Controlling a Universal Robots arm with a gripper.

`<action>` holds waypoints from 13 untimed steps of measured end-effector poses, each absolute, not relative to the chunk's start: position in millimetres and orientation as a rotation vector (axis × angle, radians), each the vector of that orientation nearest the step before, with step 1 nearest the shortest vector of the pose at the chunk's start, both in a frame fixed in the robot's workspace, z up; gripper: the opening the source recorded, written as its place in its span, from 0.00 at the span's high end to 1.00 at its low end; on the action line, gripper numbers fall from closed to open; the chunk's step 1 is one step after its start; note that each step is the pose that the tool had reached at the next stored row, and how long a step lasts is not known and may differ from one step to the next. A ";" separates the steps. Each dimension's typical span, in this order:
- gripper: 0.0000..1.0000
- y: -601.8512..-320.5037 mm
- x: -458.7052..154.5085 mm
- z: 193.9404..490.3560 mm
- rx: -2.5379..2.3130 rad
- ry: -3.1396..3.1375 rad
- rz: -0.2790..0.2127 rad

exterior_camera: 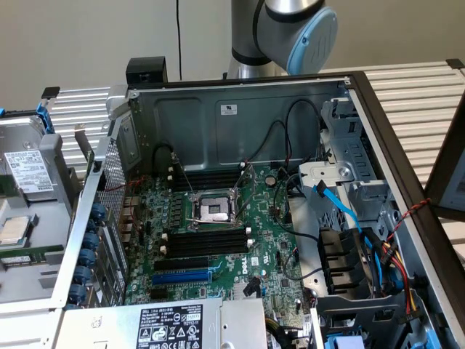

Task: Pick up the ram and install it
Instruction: 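Pick up the ram and move it above insertion slot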

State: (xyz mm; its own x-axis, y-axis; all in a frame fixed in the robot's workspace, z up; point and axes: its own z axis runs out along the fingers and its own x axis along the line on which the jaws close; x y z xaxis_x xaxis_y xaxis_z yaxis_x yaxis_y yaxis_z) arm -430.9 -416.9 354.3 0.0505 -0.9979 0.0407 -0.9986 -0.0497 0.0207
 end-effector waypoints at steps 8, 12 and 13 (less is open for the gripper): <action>0.87 -416.9 -427.4 391.0 2.238 -2.143 0.023; 0.87 -416.9 -426.2 404.5 2.236 -2.145 0.023; 0.87 -416.9 -426.1 404.5 2.236 -2.145 0.023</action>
